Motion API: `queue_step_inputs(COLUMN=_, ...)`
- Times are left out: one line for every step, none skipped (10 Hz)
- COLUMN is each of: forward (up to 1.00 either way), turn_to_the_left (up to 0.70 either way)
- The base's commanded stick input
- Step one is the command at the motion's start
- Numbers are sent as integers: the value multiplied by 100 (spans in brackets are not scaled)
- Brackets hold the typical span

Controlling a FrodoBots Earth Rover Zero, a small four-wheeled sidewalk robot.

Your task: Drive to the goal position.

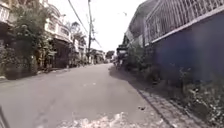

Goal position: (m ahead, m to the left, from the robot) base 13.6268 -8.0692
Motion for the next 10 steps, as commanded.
queue_step_inputs(forward=70, turn_to_the_left=0)
queue_step_inputs(forward=70, turn_to_the_left=0)
queue_step_inputs(forward=70, turn_to_the_left=0)
queue_step_inputs(forward=70, turn_to_the_left=0)
queue_step_inputs(forward=70, turn_to_the_left=0)
queue_step_inputs(forward=70, turn_to_the_left=0)
queue_step_inputs(forward=70, turn_to_the_left=0)
queue_step_inputs(forward=70, turn_to_the_left=0)
queue_step_inputs(forward=70, turn_to_the_left=2)
queue_step_inputs(forward=70, turn_to_the_left=2)
